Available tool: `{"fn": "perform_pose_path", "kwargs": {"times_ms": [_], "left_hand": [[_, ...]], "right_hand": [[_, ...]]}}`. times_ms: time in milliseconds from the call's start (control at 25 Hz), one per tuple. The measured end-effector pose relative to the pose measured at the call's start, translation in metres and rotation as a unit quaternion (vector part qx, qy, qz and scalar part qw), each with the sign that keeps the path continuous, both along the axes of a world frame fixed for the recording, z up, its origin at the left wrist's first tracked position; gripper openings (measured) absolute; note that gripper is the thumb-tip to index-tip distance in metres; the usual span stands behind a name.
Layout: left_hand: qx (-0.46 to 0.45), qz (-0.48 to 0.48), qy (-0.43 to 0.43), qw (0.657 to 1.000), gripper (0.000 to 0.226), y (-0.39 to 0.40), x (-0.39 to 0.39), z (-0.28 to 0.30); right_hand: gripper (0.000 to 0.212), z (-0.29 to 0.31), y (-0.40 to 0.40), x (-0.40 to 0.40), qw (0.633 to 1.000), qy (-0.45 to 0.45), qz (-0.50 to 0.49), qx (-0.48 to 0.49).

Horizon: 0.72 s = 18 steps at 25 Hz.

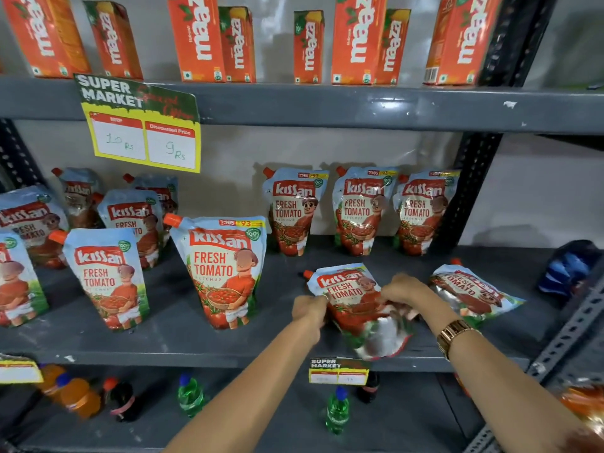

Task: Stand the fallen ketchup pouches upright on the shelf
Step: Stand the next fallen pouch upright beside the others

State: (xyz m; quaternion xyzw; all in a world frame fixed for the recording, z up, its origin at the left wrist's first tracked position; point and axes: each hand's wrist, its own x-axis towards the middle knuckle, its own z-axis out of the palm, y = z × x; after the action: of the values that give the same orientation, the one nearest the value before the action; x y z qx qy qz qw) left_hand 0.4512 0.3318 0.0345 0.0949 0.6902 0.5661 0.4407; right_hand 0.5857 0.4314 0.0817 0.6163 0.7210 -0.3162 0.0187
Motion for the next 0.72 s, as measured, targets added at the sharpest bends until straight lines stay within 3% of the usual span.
{"fn": "perform_pose_path", "kwargs": {"times_ms": [80,160,280,440,640,720], "left_hand": [[-0.016,0.011,0.015,1.000,0.016,0.005,-0.003,-0.002],[-0.029,0.023,0.026,0.999,0.021,0.007,-0.002,-0.004],[-0.024,0.057,0.021,0.998,0.027,0.009,-0.001,-0.004],[0.010,0.090,0.026,0.996,0.026,0.012,0.002,0.008],[0.133,0.097,0.072,0.984,0.027,0.015,-0.004,0.045],[0.171,0.078,0.116,0.975,0.026,0.009,-0.006,0.049]], "right_hand": [[0.021,-0.009,-0.005,0.003,0.993,0.078,-0.047,-0.069],[0.021,-0.022,-0.008,0.002,0.981,0.162,-0.078,-0.071],[0.028,-0.033,-0.007,0.000,0.968,0.221,-0.118,-0.022],[0.017,-0.032,-0.011,-0.001,0.939,0.305,-0.158,0.022],[0.010,-0.013,-0.018,-0.005,0.898,0.394,-0.127,0.147],[0.010,-0.009,-0.024,-0.007,0.888,0.385,-0.125,0.220]]}}
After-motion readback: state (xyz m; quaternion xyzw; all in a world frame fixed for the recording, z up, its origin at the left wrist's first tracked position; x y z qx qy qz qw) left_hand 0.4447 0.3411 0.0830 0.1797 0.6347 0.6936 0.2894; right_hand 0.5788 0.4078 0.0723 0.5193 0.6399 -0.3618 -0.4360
